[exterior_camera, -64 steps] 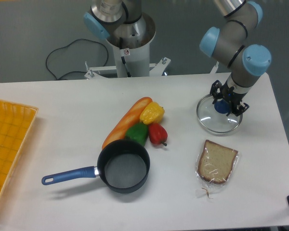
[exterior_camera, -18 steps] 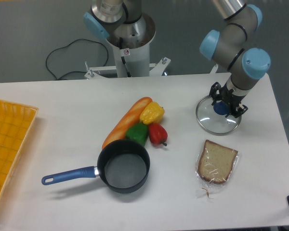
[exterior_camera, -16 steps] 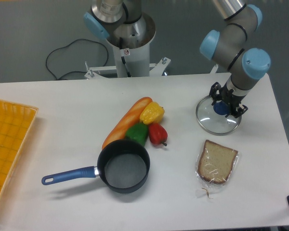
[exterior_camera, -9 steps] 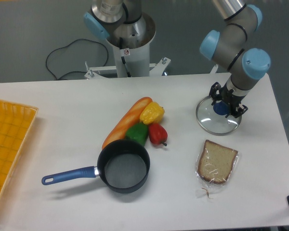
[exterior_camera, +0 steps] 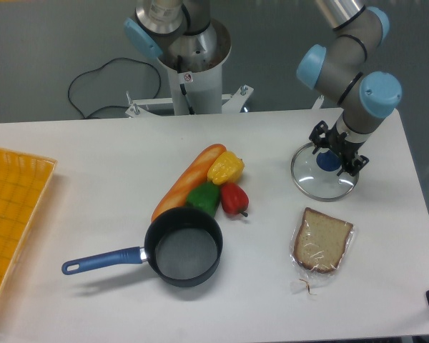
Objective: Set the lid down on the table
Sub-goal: 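Open the gripper, releasing the blue knob, and raise away from the lid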
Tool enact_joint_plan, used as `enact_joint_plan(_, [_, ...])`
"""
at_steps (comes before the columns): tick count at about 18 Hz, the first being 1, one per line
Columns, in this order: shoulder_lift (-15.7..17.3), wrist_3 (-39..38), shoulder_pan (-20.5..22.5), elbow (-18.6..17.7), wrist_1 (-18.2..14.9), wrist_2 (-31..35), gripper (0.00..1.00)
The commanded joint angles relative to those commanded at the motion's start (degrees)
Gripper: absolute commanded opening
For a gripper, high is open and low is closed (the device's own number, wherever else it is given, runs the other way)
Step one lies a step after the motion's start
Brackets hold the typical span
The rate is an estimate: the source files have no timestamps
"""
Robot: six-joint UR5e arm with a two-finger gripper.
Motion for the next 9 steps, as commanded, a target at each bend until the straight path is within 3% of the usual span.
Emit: enact_joint_plan(9, [2.02,0.35,0.44,2.63,-0.79,0.26,1.0])
